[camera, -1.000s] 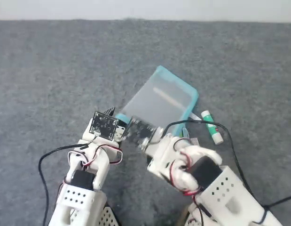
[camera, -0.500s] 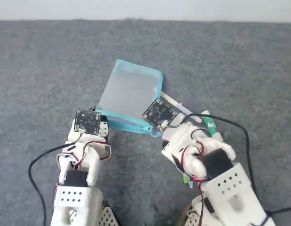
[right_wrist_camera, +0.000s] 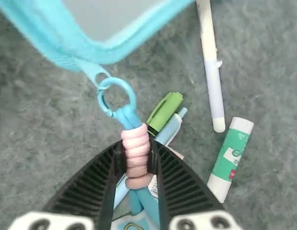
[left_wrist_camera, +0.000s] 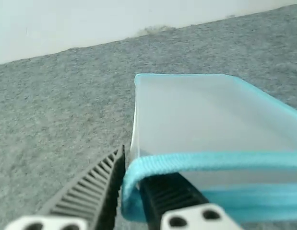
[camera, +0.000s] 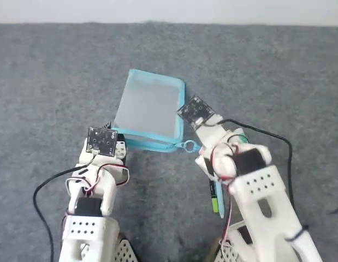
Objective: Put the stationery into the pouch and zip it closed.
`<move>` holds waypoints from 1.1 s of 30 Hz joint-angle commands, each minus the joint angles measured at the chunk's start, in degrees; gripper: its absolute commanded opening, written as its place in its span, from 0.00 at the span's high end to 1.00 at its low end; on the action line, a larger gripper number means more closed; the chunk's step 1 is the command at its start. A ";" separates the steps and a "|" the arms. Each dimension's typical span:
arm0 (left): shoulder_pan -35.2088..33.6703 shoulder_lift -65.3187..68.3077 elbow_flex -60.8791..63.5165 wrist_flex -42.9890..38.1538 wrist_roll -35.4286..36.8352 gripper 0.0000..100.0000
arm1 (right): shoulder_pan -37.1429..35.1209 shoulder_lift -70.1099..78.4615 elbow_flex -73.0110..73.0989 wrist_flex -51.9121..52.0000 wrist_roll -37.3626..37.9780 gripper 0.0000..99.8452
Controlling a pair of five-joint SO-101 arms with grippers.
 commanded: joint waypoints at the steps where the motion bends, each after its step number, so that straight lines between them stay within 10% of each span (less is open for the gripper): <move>1: -1.58 0.26 -3.38 0.26 0.09 0.99 | 2.86 2.68 -2.99 -1.36 0.18 0.99; 14: -1.58 0.26 -2.15 0.26 0.09 0.99 | 6.55 3.74 -2.99 -3.03 -1.23 0.98; 22: -1.41 0.35 -1.98 0.26 0.09 0.99 | 13.14 3.74 -6.24 6.11 1.58 0.70; 33: -1.93 0.26 -1.98 0.18 0.09 0.99 | 20.70 9.27 -7.65 9.01 1.67 0.77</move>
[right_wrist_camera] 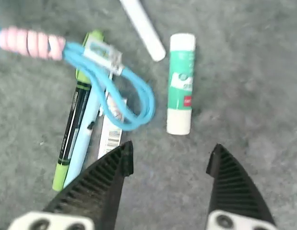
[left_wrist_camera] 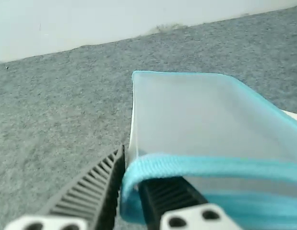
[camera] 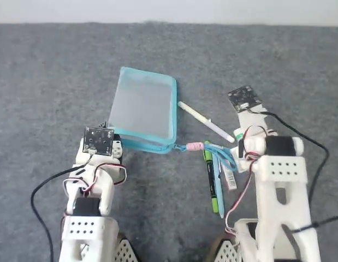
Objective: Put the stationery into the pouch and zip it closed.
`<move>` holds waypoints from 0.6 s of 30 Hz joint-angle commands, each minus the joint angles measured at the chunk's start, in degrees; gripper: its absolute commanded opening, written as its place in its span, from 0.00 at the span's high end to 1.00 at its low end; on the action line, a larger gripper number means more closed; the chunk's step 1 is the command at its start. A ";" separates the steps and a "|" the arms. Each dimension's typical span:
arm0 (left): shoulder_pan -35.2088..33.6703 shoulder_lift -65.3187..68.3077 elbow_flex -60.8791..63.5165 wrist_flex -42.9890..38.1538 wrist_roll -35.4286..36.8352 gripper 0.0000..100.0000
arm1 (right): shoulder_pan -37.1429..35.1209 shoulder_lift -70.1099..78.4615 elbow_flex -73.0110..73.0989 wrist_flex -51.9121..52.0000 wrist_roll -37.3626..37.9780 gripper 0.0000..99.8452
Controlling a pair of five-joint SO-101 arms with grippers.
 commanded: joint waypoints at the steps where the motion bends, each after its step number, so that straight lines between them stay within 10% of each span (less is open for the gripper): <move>1: -0.53 0.26 -1.89 0.18 0.18 0.99 | 1.19 6.02 -3.08 0.40 1.23 0.77; 18: -0.53 0.26 -1.01 0.18 0.18 0.99 | 5.14 38.11 -18.11 -5.58 9.93 0.77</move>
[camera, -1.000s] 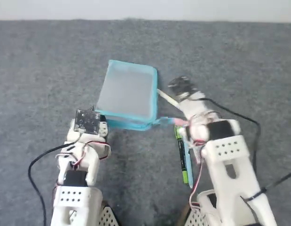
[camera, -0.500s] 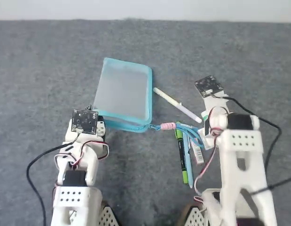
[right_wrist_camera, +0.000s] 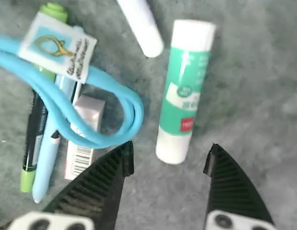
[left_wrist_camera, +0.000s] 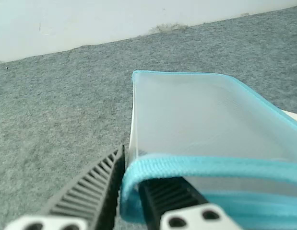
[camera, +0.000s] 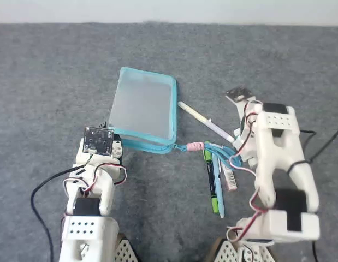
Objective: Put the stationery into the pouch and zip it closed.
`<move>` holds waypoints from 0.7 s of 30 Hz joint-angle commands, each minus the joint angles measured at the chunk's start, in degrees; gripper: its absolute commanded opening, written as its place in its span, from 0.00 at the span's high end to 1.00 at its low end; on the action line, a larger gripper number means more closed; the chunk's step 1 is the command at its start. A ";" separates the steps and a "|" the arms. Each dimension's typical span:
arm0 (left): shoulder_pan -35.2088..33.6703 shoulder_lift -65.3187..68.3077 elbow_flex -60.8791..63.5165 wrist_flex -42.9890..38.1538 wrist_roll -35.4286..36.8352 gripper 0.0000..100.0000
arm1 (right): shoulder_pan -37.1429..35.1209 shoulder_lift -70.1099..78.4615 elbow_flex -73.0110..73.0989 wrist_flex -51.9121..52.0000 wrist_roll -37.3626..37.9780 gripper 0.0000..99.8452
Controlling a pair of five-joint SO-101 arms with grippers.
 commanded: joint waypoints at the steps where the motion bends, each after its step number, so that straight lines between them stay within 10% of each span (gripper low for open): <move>1: -0.44 0.26 -1.01 0.18 0.18 0.99 | 0.75 1.98 -2.81 -2.59 1.32 0.77; 11: -0.26 0.26 -0.92 0.00 0.18 0.99 | 0.84 6.20 -3.08 -3.91 1.32 1.00; 21: -0.18 0.26 -0.92 0.00 0.18 0.99 | 0.92 -2.07 -3.43 1.36 -3.34 0.99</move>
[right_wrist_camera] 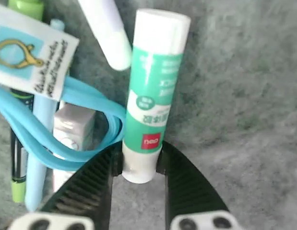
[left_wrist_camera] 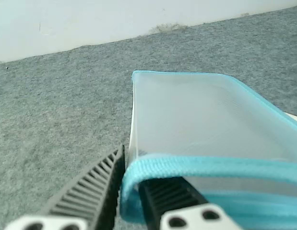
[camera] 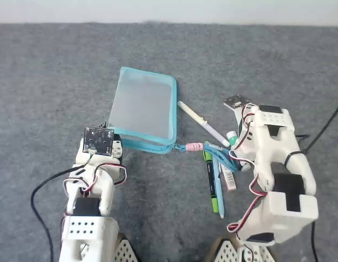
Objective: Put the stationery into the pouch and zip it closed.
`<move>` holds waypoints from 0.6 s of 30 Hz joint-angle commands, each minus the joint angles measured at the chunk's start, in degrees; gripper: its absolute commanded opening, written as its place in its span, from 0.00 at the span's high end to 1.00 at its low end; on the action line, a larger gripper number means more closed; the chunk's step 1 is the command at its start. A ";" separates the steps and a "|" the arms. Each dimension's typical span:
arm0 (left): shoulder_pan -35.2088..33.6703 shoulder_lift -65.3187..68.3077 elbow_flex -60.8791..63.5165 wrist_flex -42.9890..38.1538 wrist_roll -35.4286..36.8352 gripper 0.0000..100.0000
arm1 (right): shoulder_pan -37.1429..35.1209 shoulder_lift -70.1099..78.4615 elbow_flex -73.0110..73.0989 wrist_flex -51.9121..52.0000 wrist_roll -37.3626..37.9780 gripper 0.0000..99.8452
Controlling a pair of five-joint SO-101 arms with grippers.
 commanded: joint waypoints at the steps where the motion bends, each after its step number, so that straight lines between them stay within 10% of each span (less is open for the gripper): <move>1: -0.09 0.26 -0.92 0.00 0.18 0.99 | 0.40 -12.00 -3.25 4.53 -2.73 0.99; 7: 0.00 0.26 -1.01 -0.18 0.18 0.99 | -6.29 -37.32 -0.97 13.14 -7.74 0.99; 18: 8.09 0.26 -1.19 -0.09 0.18 0.99 | -44.97 -54.73 8.26 20.53 -7.65 0.99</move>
